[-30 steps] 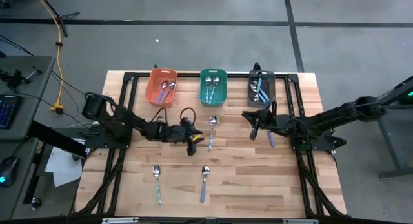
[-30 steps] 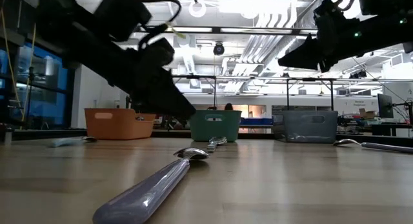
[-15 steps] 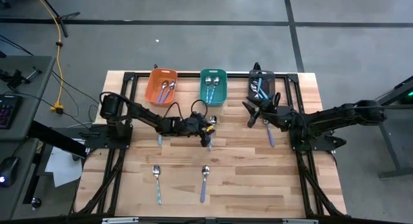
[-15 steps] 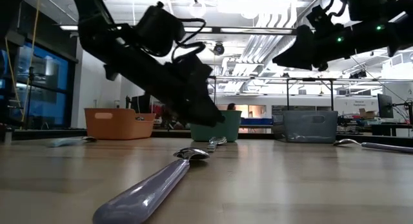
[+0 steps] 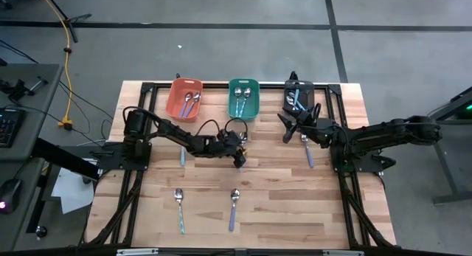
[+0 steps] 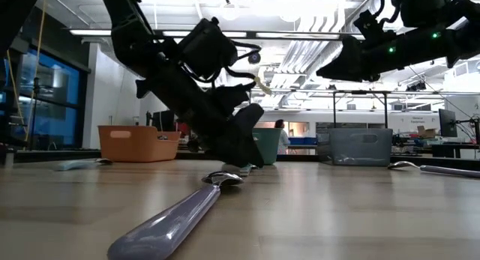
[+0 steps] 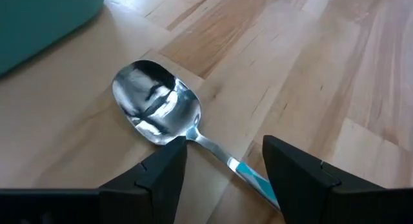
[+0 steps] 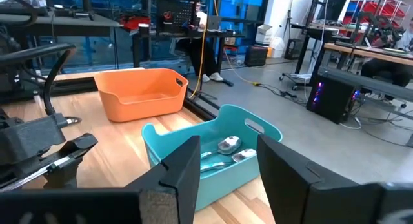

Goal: Sort silverware by color (type)
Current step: Put the blue patterned spoon into the green bin

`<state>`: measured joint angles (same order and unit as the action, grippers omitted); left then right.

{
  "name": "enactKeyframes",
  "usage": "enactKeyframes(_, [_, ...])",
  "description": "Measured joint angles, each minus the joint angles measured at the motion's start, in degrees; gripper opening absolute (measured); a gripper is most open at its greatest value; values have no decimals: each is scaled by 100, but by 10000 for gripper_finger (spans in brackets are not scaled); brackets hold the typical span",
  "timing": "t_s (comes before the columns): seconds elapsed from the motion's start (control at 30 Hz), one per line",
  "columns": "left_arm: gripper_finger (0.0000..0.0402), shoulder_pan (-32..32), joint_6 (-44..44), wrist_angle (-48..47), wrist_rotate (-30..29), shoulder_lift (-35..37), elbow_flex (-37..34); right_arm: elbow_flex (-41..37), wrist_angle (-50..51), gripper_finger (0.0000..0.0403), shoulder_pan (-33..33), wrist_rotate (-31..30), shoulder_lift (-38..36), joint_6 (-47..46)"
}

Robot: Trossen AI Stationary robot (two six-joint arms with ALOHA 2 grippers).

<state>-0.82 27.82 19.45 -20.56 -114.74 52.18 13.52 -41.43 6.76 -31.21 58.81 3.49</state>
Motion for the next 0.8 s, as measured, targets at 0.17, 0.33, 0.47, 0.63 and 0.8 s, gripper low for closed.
enactKeyframes(0.17, [156, 4, -366, -459, 68, 68, 7, 0, 4, 138, -2, 34, 0, 0])
enactKeyframes(0.33, [85, 8, -927, -785, 225, 78, 13, 0, 5, 138, -4, 242, 0, -57])
enactKeyframes(0.47, [28, 14, -1219, -874, 500, 129, 13, 0, 7, 138, -4, 295, 0, -63])
enactKeyframes(0.63, [11, 14, -1440, -1320, 788, 548, -28, -2, 15, 138, -4, 296, 0, -66])
enactKeyframes(0.8, [6, 107, -1676, -1889, 855, 1372, -59, -7, 66, 138, -4, 335, 0, -109])
